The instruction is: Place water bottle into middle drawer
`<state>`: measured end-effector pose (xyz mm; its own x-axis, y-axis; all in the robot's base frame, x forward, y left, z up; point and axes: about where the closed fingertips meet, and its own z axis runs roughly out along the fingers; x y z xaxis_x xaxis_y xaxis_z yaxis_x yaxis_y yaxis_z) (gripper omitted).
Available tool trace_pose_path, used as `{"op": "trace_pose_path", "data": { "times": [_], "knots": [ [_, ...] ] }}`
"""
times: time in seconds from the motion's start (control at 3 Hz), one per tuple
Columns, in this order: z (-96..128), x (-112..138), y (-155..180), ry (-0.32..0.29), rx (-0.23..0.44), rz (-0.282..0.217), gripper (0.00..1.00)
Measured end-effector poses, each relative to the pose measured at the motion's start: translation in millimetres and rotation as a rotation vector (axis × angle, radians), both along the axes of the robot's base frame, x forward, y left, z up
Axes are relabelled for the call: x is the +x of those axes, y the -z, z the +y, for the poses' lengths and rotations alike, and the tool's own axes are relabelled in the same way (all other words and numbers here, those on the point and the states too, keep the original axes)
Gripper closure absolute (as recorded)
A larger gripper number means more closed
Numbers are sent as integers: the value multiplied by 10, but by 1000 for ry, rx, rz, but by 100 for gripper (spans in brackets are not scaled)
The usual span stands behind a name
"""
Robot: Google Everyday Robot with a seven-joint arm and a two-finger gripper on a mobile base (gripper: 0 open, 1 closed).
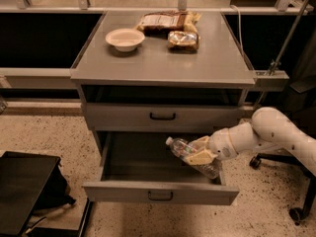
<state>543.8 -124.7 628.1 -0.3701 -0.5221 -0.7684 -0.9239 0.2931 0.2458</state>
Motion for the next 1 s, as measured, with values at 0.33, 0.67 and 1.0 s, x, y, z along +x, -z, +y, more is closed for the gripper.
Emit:
{"op": "trace_pose_path", "data": {
  "times": [0.33, 0.67, 1.0],
  "knots": [
    [17, -124, 440, 7, 52, -1, 100],
    [81, -199, 889, 57, 94, -73, 100],
    [81, -199, 889, 57, 94, -73, 100]
  ]
}}
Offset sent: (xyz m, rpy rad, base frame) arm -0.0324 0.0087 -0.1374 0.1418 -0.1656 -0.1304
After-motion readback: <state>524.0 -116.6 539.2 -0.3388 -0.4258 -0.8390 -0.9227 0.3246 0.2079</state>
